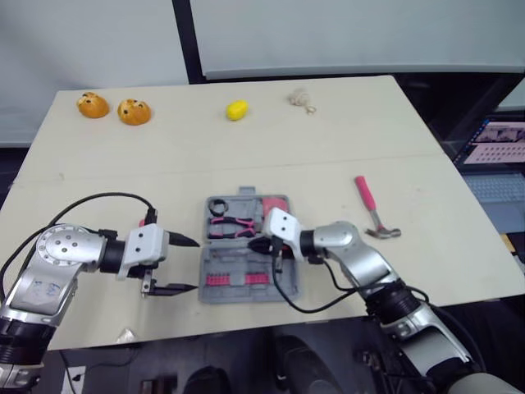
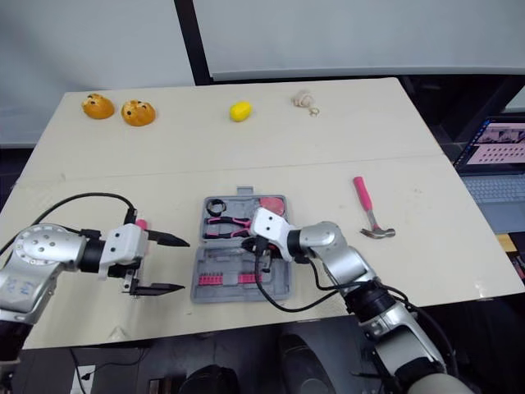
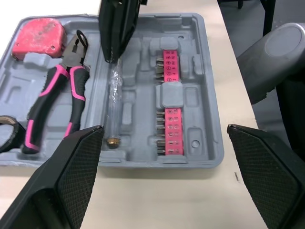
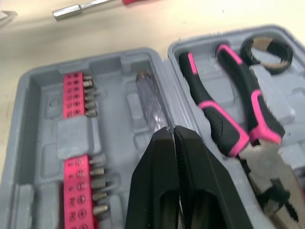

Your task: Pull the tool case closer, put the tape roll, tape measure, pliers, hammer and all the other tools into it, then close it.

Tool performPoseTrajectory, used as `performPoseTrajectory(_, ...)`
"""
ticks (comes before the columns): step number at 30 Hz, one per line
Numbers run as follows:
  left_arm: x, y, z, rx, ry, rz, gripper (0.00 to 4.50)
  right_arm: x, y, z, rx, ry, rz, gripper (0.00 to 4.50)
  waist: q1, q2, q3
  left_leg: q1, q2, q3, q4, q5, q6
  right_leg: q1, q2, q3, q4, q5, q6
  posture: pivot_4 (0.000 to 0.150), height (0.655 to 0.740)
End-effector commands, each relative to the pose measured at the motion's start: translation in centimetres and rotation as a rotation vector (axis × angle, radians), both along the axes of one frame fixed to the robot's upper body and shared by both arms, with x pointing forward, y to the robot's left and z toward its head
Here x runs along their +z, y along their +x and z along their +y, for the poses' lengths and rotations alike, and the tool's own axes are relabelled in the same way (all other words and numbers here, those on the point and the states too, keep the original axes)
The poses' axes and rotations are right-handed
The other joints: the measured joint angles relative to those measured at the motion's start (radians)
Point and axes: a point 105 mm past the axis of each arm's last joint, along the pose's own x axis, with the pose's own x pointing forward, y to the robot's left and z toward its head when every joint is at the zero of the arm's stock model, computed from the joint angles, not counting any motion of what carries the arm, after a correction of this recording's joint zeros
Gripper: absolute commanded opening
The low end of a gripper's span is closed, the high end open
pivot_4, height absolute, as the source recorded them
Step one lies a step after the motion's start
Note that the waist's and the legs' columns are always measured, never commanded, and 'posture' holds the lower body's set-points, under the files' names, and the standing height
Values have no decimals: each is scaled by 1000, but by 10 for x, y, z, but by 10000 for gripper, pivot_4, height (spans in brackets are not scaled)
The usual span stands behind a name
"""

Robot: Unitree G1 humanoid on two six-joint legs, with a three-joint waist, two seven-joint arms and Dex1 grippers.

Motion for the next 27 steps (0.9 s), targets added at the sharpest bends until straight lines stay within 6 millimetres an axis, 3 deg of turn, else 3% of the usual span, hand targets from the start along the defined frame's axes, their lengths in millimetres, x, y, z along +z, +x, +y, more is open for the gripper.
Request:
performPoseTrajectory(1, 9, 1, 1, -9, 12, -36, 45000, 4, 3, 5, -12, 41, -28, 233, 0, 0, 0, 0, 0, 0, 0, 0, 0, 0, 0, 0, 0, 0, 0, 1500, 7400)
performPoseTrajectory(19, 11, 7, -1, -21, 13, -50, 45000, -26, 3, 13, -37, -34, -2, 233, 3, 0, 0, 0, 0, 0, 6, 0, 0, 0, 0, 0, 6, 0, 0, 1500, 7400)
performPoseTrajectory(27, 10, 12, -4, -26, 6, -59, 45000, -42, 0, 3, -55, -115, 34, 233, 4, -1, -1, 0, 0, 0, 7, 0, 0, 1, 0, 0, 7, 0, 0, 1500, 7400)
